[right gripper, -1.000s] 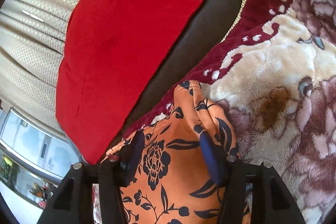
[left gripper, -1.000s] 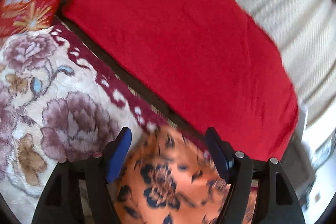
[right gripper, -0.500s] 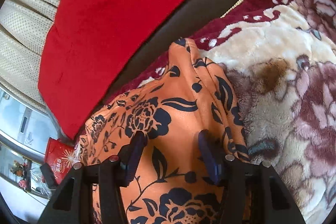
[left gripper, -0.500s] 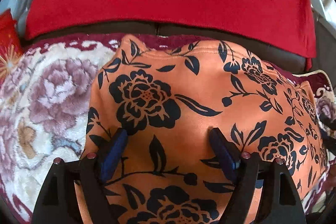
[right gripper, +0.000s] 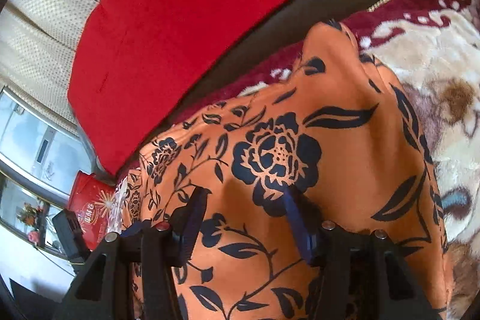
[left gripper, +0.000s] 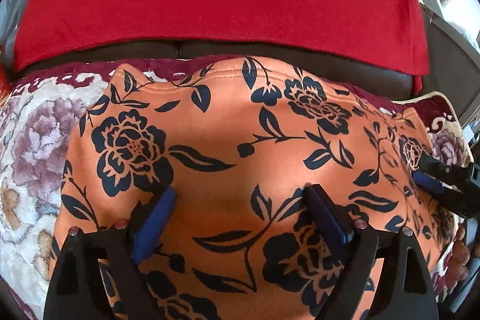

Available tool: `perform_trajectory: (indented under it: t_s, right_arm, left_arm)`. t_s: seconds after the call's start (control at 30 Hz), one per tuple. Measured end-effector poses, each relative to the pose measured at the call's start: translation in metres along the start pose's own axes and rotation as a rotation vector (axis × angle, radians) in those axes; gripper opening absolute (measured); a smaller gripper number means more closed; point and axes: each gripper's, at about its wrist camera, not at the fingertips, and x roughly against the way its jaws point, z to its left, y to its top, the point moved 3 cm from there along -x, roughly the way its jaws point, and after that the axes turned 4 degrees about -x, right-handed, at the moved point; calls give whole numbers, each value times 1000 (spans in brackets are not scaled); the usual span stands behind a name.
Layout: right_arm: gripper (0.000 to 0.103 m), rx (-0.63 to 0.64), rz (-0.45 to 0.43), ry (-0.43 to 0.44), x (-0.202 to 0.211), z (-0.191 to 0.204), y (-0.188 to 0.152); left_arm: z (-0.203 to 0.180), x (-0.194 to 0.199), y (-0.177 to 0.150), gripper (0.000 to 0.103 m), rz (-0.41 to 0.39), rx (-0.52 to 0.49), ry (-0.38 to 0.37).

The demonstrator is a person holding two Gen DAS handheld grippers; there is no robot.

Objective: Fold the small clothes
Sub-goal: 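Fold the shirt over again with both grippers into a compact bundle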

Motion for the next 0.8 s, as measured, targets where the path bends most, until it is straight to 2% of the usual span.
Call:
perform_trajectory:
  t_s: [0.1,0.2,0.33,0.47,0.57,0.63,0.7,0.8]
  right_arm:
    - [57,-8,-13,61,11,2,0]
    - [58,-7,-28,101,26,1,-4]
    - [58,49,-67,145,51,16,-13]
    - [58,55,-37,153,55,19,-29]
    - [58,21,22,111,45,7,-49]
    - [58,6,63,69,34,-1,-62]
    - [58,12,37,73,39,0,-65]
    - [59,8,23,153,54,3,-70]
  left_arm:
    - [4,12,5,90,-17,6,-16]
    - [12,40,2,90,-61,24,-18]
    - [20,72,-2,90,-125,54,-1]
    - [25,71,-23,90,-62,79,-9]
    - [24,51,-47,90,56,70,19]
    - [19,54,-49,90,35,38,34]
    - [18,60,-47,90,37,31,21]
    - [25,79,-52,90,-17,78,-28]
